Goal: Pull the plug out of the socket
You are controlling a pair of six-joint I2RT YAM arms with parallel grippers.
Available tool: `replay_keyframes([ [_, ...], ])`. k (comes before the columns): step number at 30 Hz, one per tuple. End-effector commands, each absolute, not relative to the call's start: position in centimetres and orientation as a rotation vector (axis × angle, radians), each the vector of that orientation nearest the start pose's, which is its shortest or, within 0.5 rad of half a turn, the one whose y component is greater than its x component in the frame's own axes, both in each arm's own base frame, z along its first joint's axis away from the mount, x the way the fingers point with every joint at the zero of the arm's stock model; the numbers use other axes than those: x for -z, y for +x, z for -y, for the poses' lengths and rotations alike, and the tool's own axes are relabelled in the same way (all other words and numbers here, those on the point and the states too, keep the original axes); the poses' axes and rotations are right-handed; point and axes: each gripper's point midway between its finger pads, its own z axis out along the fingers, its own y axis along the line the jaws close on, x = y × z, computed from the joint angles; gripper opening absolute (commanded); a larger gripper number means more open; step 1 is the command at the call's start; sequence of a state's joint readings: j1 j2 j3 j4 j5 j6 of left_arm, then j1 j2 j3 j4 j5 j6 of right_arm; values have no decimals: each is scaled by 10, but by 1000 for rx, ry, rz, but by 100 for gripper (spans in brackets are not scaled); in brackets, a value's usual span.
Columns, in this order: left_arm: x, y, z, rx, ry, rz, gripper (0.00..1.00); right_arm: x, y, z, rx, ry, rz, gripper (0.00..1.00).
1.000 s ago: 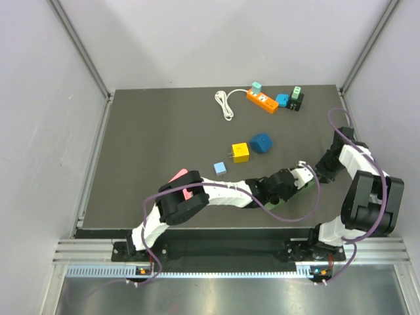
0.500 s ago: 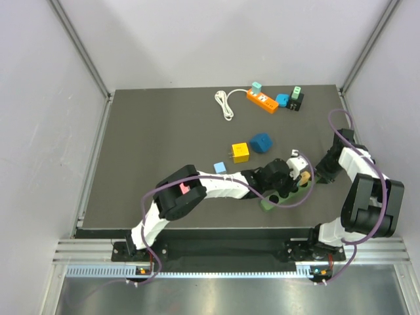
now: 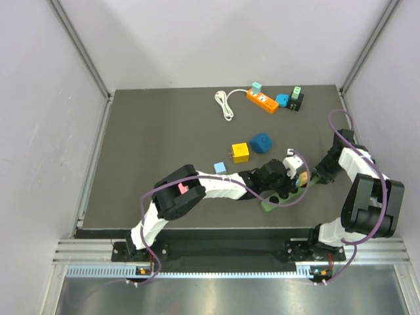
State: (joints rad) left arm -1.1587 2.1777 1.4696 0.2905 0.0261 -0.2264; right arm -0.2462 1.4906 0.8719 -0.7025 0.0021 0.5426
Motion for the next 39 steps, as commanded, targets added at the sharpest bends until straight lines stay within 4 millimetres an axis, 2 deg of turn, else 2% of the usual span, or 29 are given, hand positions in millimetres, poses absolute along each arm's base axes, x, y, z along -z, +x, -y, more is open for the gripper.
replay_keyframes([
  [1, -187, 209, 584, 875, 945, -1571, 0, 23, 226, 48, 106, 1165, -2795, 29],
  [2, -185, 209, 581, 768, 1014, -1509, 0, 22, 227, 49, 105, 1164, -2792, 28],
  [5, -182, 205, 577, 581, 1072, -1440, 0, 23, 226, 48, 101, 1167, -2795, 29],
  [9, -188, 202, 576, 589, 1069, -1425, 0, 23, 227, 48, 101, 1165, -2796, 28],
  [10, -182, 200, 576, 609, 1084, -1448, 0, 24, 226, 48, 100, 1168, -2798, 29],
  [12, -189, 199, 582, 793, 1038, -1534, 0, 24, 227, 49, 102, 1163, -2798, 28],
  [13, -192, 214, 578, 857, 980, -1585, 0, 24, 227, 48, 100, 1164, -2801, 28],
  [14, -199, 202, 582, 1049, 925, -1632, 0, 24, 229, 49, 99, 1163, -2797, 28],
  [16, -205, 206, 580, 1222, 839, -1675, 0, 23, 229, 49, 97, 1161, -2798, 28],
  [17, -210, 214, 577, 1323, 757, -1702, 0, 23, 229, 49, 97, 1161, -2800, 28],
  [19, -212, 211, 577, 1400, 761, -1710, 0, 24, 228, 48, 98, 1160, -2804, 28],
  [22, -206, 215, 577, 1267, 813, -1714, 0, 25, 227, 47, 94, 1159, -2808, 28],
  [23, -213, 207, 584, 1176, 893, -1654, 0, 25, 227, 47, 89, 1158, -2806, 28],
  [24, -203, 205, 581, 1084, 936, -1682, 0, 24, 227, 47, 87, 1158, -2806, 28],
  [25, -204, 199, 583, 1012, 951, -1665, 0, 23, 228, 48, 90, 1156, -2800, 28],
  [27, -210, 199, 579, 927, 973, -1633, 0, 22, 229, 48, 90, 1153, -2799, 28],
  [30, -212, 204, 557, 876, 933, -1675, 0, 21, 229, 48, 89, 1149, -2800, 28],
  [31, -200, 209, 544, 851, 934, -1716, 0, 21, 230, 48, 88, 1148, -2797, 28],
  [32, -210, 211, 534, 870, 909, -1731, 0, 21, 229, 48, 89, 1148, -2798, 28],
  [33, -208, 213, 526, 886, 910, -1767, 0, 21, 229, 48, 87, 1145, -2798, 29],
  [34, -196, 214, 513, 941, 936, -1860, 0, 21, 229, 47, 81, 1142, -2797, 28],
  [35, -197, 213, 503, 979, 941, -1903, 0, 21, 230, 46, 75, 1138, -2799, 28],
  [36, -187, 226, 486, 984, 916, -1971, 0, 21, 229, 46, 73, 1134, -2803, 28],
  [39, -180, 220, 455, 1075, 941, -2076, 0, 20, 229, 45, 66, 1129, -2803, 29],
])
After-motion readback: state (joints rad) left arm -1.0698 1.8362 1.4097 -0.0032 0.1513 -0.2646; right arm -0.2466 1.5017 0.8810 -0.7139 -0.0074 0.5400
